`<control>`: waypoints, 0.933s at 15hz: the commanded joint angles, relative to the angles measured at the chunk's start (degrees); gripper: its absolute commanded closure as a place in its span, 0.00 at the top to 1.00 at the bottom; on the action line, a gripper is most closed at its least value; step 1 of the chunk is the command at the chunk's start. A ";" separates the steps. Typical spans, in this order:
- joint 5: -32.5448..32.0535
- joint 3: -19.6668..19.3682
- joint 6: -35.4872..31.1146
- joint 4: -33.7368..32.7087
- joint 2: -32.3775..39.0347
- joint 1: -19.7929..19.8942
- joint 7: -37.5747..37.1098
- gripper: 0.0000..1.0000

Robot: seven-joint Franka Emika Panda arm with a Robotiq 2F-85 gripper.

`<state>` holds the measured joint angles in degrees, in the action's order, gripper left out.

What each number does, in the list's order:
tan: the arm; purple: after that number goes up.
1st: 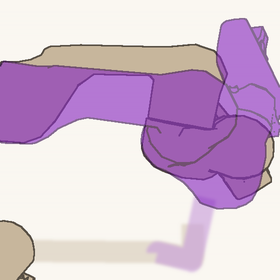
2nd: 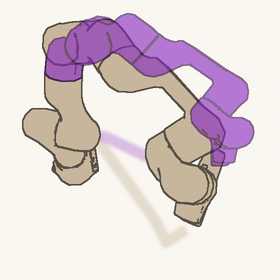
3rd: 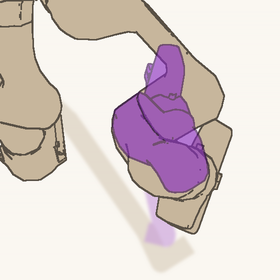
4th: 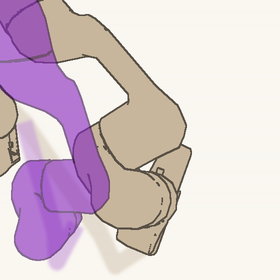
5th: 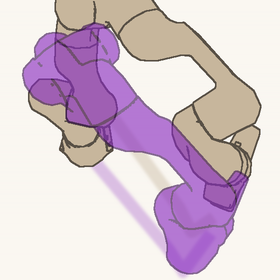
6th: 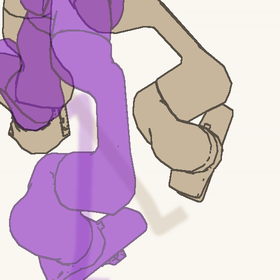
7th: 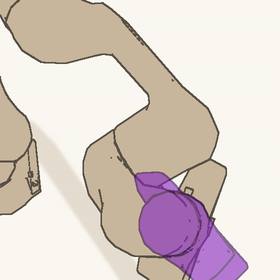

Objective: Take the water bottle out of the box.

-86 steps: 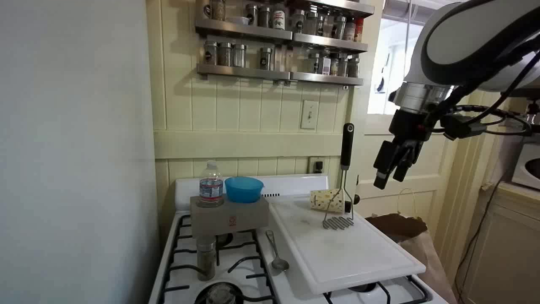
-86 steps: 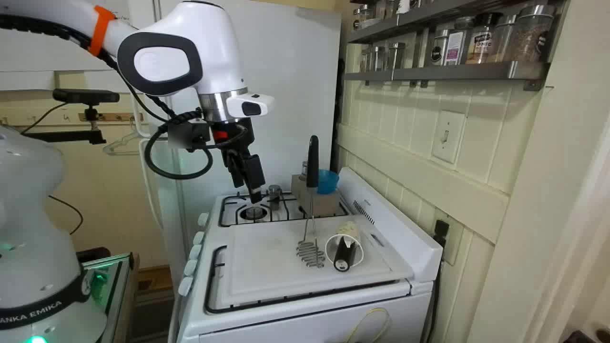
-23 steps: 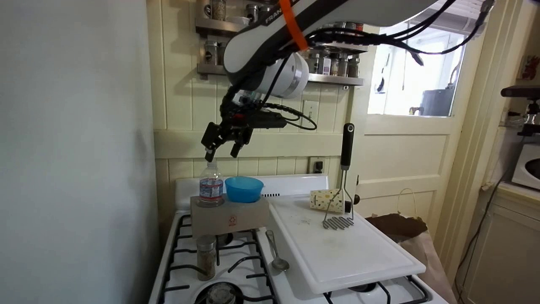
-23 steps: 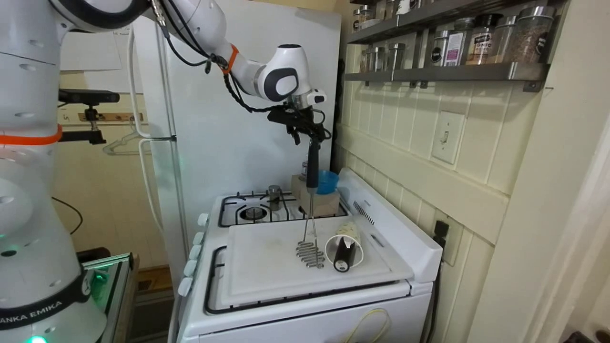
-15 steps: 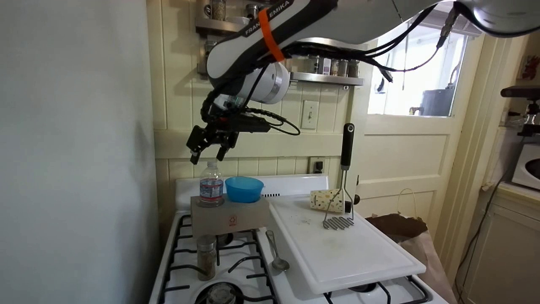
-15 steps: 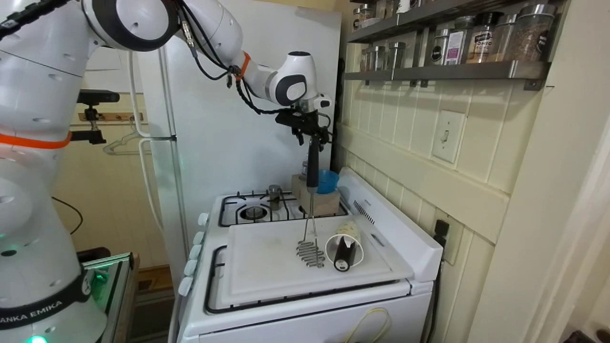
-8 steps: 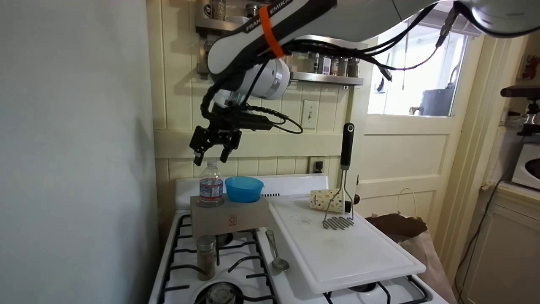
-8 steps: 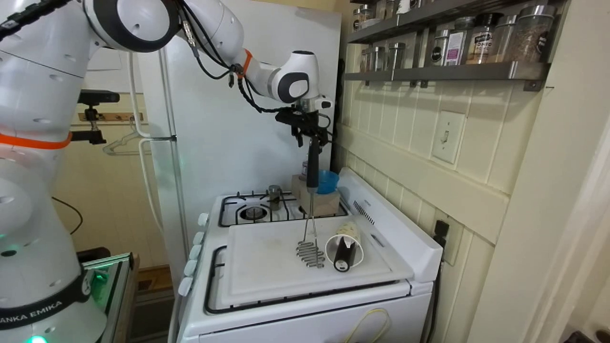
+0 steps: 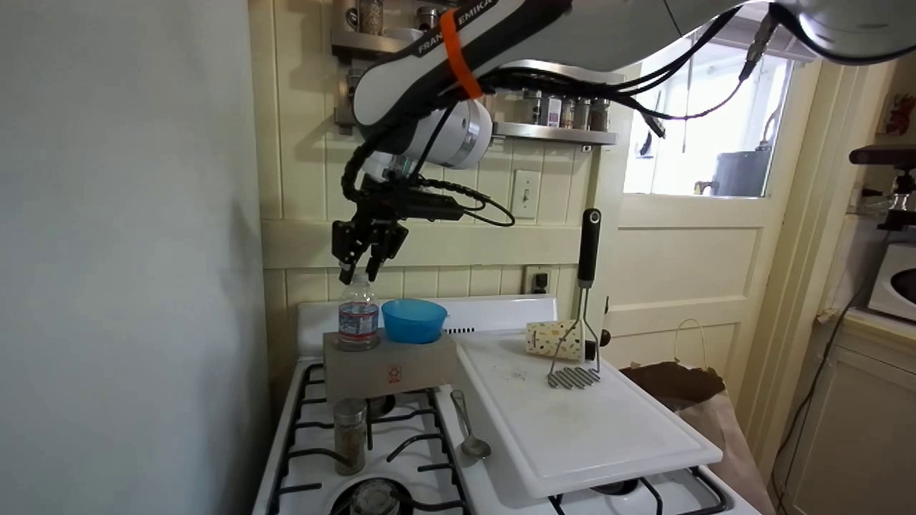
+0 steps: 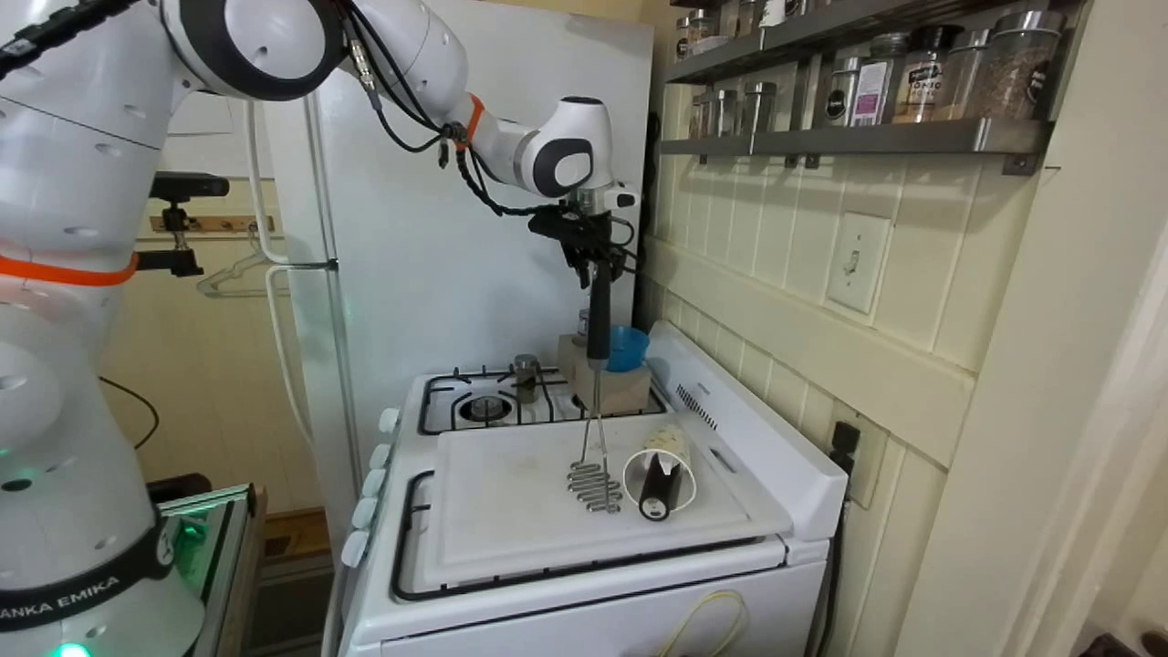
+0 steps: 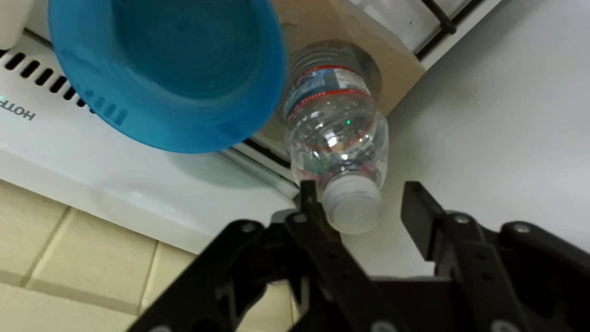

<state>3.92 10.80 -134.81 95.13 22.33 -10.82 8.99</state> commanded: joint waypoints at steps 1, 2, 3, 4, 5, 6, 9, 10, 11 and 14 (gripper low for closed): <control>-1.23 -0.20 1.11 -1.76 1.09 -0.45 -1.27 0.53; -1.34 -0.20 1.10 -1.94 1.17 -0.49 -1.22 0.54; -1.49 -0.25 1.17 -2.04 1.22 -0.54 -1.29 0.49; -2.07 -0.55 1.24 -2.01 1.13 -0.77 -1.96 0.36; -2.25 -0.59 1.21 -1.96 1.04 -0.76 -2.01 0.24; -2.42 -0.64 1.29 -1.93 0.97 -0.74 -2.17 0.23; -3.26 -0.94 1.71 -1.61 0.45 -0.89 -3.16 0.07; -3.49 -1.01 1.74 -1.31 0.04 -0.98 -3.63 0.08; -4.05 -1.16 1.55 -0.73 -0.75 -1.23 -4.31 0.08; -5.00 -0.96 1.19 0.55 -2.82 -1.59 -5.31 0.08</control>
<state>0.65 10.38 -134.81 94.49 22.18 -11.37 6.08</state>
